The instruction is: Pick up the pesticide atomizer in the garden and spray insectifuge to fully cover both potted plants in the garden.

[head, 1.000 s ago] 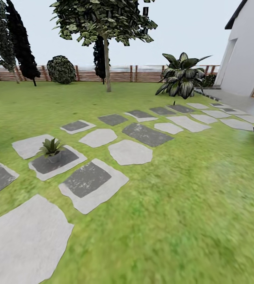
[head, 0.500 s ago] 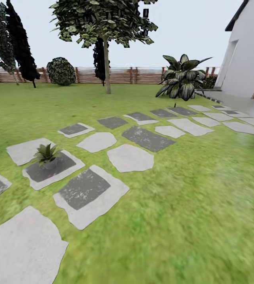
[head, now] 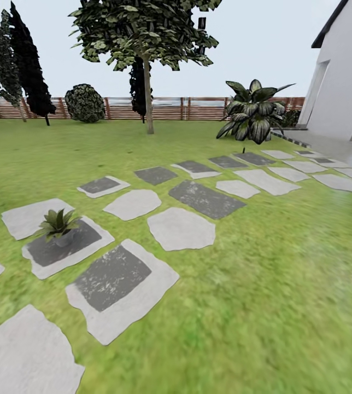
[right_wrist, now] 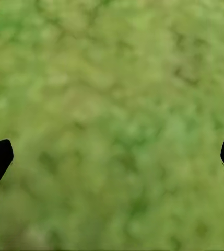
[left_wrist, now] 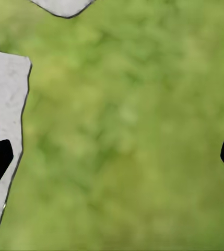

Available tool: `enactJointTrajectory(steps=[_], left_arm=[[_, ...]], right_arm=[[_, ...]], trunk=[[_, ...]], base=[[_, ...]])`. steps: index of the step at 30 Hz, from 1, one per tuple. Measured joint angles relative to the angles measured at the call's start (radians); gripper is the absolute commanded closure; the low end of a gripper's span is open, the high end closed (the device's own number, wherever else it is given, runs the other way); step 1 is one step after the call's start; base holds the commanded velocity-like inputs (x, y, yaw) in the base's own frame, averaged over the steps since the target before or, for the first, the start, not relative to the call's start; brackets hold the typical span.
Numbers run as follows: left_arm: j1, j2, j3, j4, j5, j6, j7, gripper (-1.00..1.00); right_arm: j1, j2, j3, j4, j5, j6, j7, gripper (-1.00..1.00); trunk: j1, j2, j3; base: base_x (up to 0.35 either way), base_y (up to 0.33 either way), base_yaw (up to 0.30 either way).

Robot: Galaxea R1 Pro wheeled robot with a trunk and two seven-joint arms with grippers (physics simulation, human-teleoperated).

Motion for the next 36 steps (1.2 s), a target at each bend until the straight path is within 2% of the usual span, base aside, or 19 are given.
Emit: enactJointTrajectory(steps=[36], left_arm=[[0.0, 0.0, -0.001, 0.0, -0.001, 0.0, 0.0, -1.0]], right_arm=[[0.0, 0.0, 0.0, 0.0, -0.001, 0.0, 0.0, -1.0]], trunk=[[0.0, 0.0, 0.0]], base=[[0.34, 0.0, 0.0]])
